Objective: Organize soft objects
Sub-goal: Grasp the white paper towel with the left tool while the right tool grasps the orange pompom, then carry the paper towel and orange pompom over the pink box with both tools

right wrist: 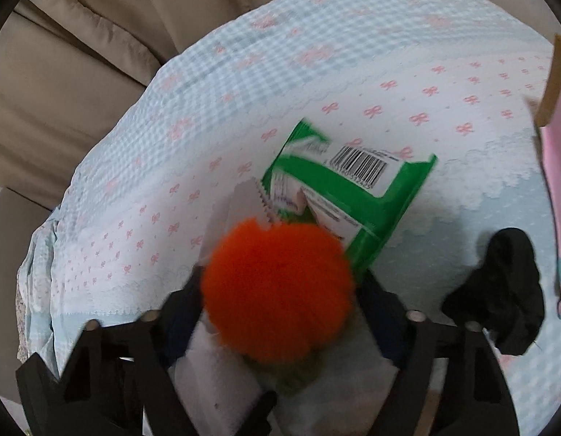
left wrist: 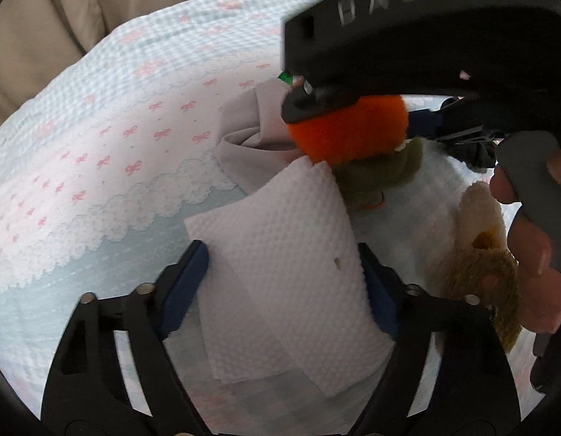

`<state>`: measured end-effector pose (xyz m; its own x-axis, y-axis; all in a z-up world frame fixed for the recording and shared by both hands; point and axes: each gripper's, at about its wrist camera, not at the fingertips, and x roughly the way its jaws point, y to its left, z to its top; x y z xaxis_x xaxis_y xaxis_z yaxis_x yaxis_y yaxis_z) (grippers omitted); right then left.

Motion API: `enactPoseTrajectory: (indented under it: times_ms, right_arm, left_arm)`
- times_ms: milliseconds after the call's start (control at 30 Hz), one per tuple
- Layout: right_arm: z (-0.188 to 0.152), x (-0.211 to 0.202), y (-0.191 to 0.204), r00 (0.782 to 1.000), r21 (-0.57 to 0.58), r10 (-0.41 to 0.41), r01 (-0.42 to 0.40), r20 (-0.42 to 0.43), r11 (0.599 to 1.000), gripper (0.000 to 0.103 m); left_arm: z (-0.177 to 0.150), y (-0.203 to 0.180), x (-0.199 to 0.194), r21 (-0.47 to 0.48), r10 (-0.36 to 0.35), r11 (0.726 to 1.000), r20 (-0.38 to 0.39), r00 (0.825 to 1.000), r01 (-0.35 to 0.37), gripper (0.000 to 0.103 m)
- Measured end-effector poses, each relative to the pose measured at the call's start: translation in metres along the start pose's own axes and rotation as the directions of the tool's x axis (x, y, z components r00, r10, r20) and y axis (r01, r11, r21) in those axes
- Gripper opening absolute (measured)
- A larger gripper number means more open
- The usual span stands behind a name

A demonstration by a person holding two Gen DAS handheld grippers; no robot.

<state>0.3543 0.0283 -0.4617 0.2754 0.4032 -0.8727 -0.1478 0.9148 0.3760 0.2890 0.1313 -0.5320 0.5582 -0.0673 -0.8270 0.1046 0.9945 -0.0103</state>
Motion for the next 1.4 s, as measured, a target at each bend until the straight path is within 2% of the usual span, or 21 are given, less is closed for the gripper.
enactPoseTrajectory:
  times_ms: [33,100,133,233,300,533,767,1000,1133,1400]
  right_arm:
    - [0.001,0.003,0.001,1.0,0.0,0.005,-0.005,-0.009,1.0,0.058]
    - [0.001,0.005,0.003,1.0,-0.003,0.007,-0.007,-0.017,1.0,0.05]
    - [0.0,0.005,0.003,1.0,-0.005,0.01,-0.01,-0.017,1.0,0.045]
    - [-0.002,0.002,0.007,1.0,-0.011,0.012,-0.012,-0.007,1.0,0.041]
    - [-0.003,0.0,0.011,1.0,-0.02,0.011,-0.011,-0.002,1.0,0.038]
    - [-0.004,-0.016,0.016,1.0,-0.017,0.0,0.001,0.029,1.0,0.038]
    - [-0.002,-0.052,0.025,0.999,-0.017,-0.01,0.011,0.051,1.0,0.038]
    - [0.001,-0.117,0.042,0.994,0.0,-0.01,0.01,0.107,1.0,0.038]
    - [0.003,-0.171,0.052,0.989,0.018,-0.018,0.016,0.15,1.0,0.038]
    - [0.01,-0.273,0.051,0.969,0.037,-0.052,0.045,0.243,0.998,0.038]
  left_arm:
    - [0.0,0.002,-0.001,-0.003,0.005,1.0,-0.001,1.0,-0.005,0.062]
    - [0.001,0.007,-0.003,-0.013,0.02,1.0,-0.003,1.0,-0.02,0.041]
    - [0.001,0.012,-0.003,-0.024,0.017,1.0,-0.006,1.0,-0.018,0.038]
    - [0.003,0.022,-0.004,-0.056,0.01,0.998,-0.015,1.0,-0.011,0.022]
    - [0.004,0.027,-0.004,-0.075,0.0,0.997,-0.024,1.0,-0.002,0.016]
    - [0.009,0.036,-0.015,-0.122,-0.028,0.992,-0.023,0.999,0.025,0.013]
    - [0.027,0.04,-0.049,-0.163,-0.028,0.986,-0.001,1.0,0.028,0.013]
    - [0.051,0.036,-0.123,-0.196,-0.038,0.98,0.034,0.999,0.044,0.013]
    - [0.075,0.03,-0.167,-0.21,-0.046,0.976,0.062,0.997,0.058,0.013]
    - [0.13,-0.009,-0.248,-0.16,-0.066,0.983,0.118,0.991,0.085,0.013]
